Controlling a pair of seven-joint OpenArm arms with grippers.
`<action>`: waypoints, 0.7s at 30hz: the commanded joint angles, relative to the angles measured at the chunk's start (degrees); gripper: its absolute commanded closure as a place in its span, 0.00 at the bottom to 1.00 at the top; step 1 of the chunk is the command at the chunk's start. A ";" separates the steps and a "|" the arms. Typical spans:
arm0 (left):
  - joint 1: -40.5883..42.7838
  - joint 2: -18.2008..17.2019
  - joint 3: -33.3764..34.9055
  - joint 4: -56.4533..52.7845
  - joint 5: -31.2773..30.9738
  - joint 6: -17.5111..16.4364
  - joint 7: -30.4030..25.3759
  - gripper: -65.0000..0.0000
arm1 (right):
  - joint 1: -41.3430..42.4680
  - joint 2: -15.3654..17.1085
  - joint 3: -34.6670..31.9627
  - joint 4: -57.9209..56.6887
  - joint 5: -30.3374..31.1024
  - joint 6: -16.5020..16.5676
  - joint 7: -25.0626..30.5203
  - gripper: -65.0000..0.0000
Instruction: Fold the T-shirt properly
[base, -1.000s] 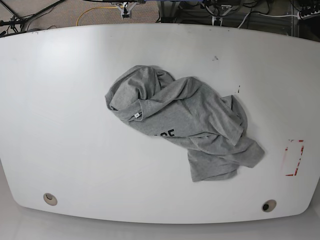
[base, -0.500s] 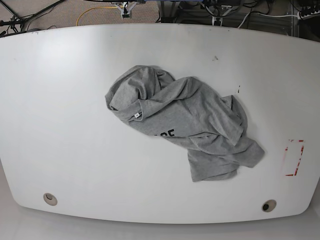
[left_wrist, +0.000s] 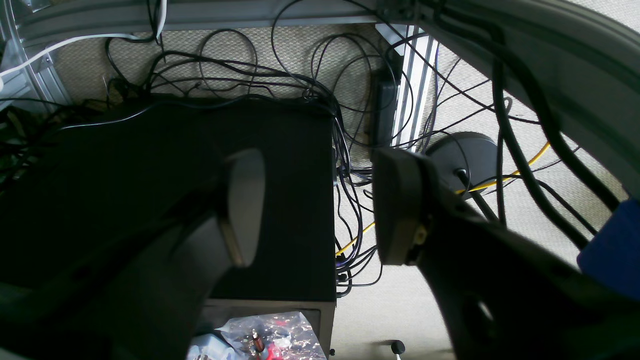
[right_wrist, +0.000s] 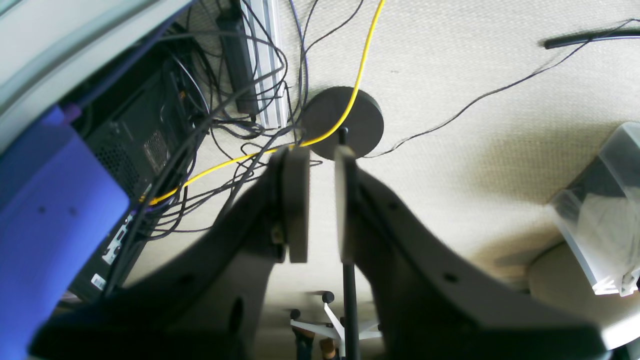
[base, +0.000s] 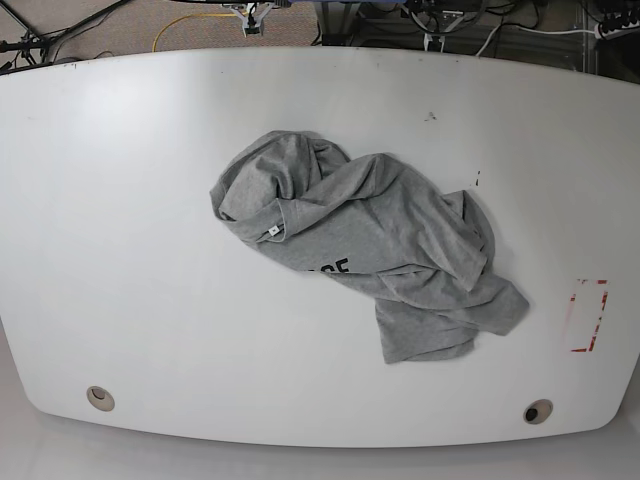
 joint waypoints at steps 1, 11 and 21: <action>0.12 -0.02 0.03 0.03 0.15 0.20 -0.19 0.50 | -0.30 0.01 0.01 -0.09 -0.07 0.10 0.12 0.88; 0.11 0.07 -0.07 0.11 -0.07 0.25 -0.02 0.51 | -0.02 -0.08 -0.04 -0.25 -0.30 0.10 -0.37 0.88; 0.10 0.12 0.00 0.18 -0.17 0.19 -0.31 0.51 | -0.30 0.05 -0.20 -0.38 -0.10 0.14 -0.32 0.88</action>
